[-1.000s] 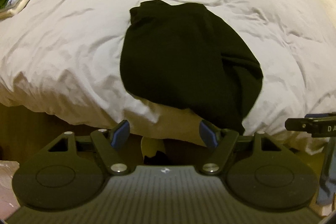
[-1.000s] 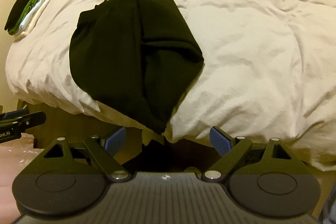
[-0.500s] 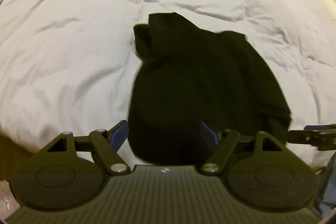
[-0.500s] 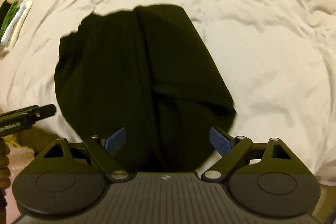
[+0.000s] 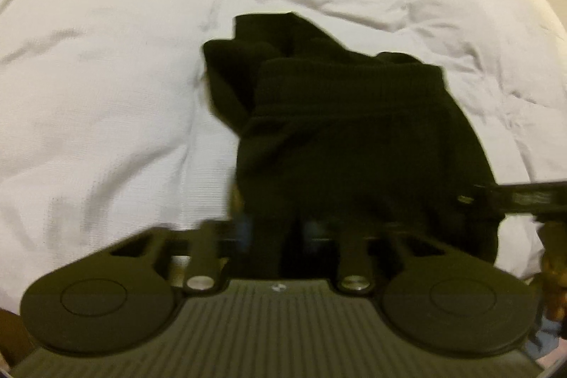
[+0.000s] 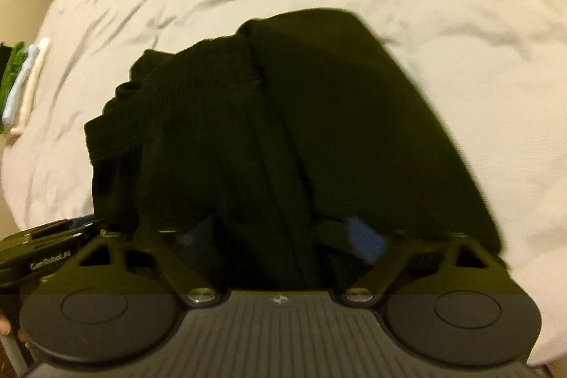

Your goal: Fold clothes

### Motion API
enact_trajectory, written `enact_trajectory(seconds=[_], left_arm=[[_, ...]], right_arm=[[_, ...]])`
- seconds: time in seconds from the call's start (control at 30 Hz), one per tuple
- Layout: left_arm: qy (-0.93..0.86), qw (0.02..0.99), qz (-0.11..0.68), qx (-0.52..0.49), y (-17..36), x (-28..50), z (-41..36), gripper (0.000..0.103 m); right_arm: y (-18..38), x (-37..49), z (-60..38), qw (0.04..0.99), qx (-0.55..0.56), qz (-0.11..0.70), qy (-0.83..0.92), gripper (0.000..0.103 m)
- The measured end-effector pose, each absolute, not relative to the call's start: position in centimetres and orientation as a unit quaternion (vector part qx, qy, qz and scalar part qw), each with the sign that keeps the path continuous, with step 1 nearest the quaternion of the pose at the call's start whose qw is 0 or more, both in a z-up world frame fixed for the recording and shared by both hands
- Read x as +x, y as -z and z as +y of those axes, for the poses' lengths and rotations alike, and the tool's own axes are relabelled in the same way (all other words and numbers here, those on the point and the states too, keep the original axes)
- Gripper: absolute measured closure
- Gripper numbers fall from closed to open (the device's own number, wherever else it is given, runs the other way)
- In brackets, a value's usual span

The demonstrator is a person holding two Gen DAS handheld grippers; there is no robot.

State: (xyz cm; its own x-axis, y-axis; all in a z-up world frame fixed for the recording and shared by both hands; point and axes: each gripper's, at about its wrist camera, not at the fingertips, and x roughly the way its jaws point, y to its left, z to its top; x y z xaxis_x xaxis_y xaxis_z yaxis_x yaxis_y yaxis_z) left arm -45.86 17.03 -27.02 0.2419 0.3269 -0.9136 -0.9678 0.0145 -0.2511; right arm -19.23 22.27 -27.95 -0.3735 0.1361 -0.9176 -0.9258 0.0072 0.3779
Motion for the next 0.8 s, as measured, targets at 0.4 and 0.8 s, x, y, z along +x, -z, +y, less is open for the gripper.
enact_trajectory(seconds=[0.4, 0.8], left_arm=[[-0.407, 0.782, 0.303, -0.363, 20.1, -32.0, 14.8, 0.1], [-0.454, 0.726, 0.357, -0.374, 21.2, -32.1, 14.4, 0.071]], right_arm=[[22.8, -5.3, 19.2, 0.585, -0.262, 0.553, -0.532, 0.099], [22.7, 0.0, 17.9, 0.575, -0.211, 0.634, -0.473, 0.034]])
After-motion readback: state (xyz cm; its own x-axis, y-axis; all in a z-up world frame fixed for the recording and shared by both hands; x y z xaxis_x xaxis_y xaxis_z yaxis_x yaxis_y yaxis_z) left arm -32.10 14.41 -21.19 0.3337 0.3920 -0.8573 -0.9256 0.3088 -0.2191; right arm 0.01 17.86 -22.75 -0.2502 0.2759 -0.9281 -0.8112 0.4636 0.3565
